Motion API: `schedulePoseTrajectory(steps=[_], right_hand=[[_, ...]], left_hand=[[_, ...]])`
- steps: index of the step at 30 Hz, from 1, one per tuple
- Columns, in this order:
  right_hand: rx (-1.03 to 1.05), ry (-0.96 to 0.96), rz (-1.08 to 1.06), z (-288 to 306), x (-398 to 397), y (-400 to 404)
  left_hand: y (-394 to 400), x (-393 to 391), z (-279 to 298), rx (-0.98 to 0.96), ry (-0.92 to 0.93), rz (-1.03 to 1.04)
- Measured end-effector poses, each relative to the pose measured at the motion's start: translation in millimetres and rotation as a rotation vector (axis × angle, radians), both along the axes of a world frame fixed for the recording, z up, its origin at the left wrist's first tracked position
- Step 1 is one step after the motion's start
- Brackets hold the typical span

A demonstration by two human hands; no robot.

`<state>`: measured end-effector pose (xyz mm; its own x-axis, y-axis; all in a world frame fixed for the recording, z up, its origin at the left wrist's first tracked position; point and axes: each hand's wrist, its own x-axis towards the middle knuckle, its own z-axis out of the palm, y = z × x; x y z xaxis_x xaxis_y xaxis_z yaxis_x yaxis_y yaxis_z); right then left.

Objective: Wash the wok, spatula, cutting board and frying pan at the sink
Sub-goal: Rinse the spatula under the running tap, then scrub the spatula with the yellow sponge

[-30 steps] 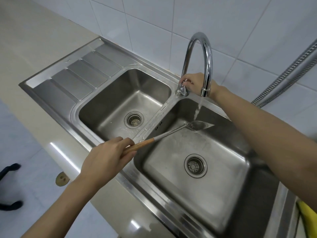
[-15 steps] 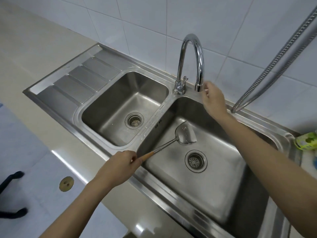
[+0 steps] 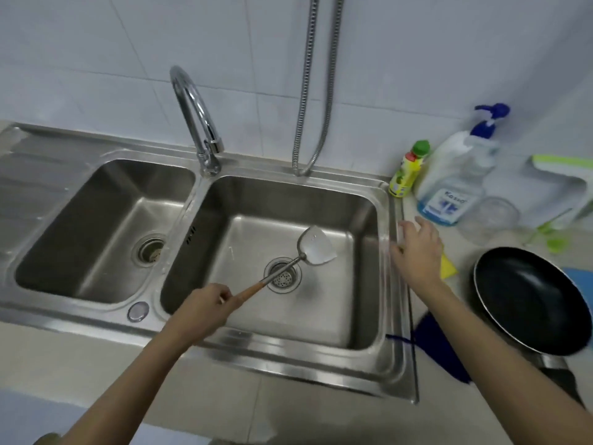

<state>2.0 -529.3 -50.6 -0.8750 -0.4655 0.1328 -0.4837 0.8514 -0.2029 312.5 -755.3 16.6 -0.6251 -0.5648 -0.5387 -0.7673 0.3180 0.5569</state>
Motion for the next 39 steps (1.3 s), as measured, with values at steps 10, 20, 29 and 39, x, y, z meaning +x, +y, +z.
schedulePoseTrajectory(steps=[10, 20, 29, 39], right_hand=[[0.383, -0.128, -0.141, -3, -10, 37], [-0.022, 0.078, 0.396, 13, 34, -60], [0.080, 0.241, 0.584, 21, 37, -118], [-0.161, 0.122, 0.640, 9, 61, -135]], left_hand=[[20, -17, 11, 0.158, 0.106, 0.013], [7, -6, 30, 0.131, 0.103, -0.024], [8, 6, 44, -0.032, 0.149, -0.033], [2, 15, 56, -0.156, 0.185, -0.028]])
